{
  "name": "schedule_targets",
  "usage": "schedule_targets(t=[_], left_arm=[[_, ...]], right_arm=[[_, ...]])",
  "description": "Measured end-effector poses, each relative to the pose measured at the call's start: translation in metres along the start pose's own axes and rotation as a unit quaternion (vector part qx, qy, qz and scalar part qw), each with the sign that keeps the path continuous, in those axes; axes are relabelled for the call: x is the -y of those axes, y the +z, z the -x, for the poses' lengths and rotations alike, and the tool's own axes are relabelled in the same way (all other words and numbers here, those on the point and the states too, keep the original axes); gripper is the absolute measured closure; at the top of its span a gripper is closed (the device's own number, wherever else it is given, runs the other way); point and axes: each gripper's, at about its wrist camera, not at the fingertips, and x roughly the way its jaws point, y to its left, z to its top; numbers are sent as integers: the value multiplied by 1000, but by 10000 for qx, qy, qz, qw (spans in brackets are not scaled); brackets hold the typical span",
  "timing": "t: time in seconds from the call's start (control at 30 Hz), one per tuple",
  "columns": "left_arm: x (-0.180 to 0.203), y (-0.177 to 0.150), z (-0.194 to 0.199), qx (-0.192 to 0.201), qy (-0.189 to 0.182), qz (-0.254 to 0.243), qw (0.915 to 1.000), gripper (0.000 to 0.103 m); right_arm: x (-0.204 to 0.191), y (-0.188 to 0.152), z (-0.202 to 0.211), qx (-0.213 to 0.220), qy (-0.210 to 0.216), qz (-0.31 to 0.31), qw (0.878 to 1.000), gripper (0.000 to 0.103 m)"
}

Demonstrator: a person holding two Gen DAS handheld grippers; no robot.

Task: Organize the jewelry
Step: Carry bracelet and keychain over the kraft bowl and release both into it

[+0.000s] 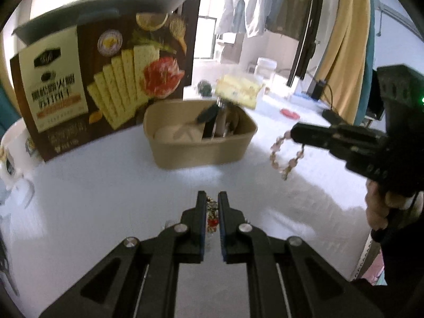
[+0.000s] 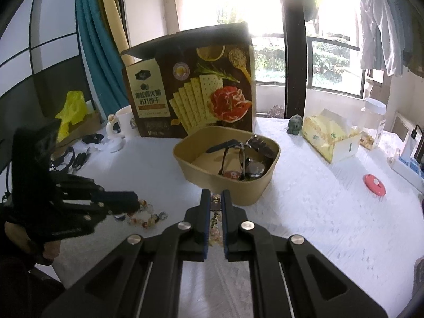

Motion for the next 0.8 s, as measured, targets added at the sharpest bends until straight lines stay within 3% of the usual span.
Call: schedule_targets(t=[0.37,0.8], left_arm=[[-9,48,11,503,17,-81,9987,95],[-35,82,-27,695,-37,57,9976,95]], right_arm=[[11,26,-6,188,-49,19,9998,96],[23,53,-13,370,-197,88,9991,96]])
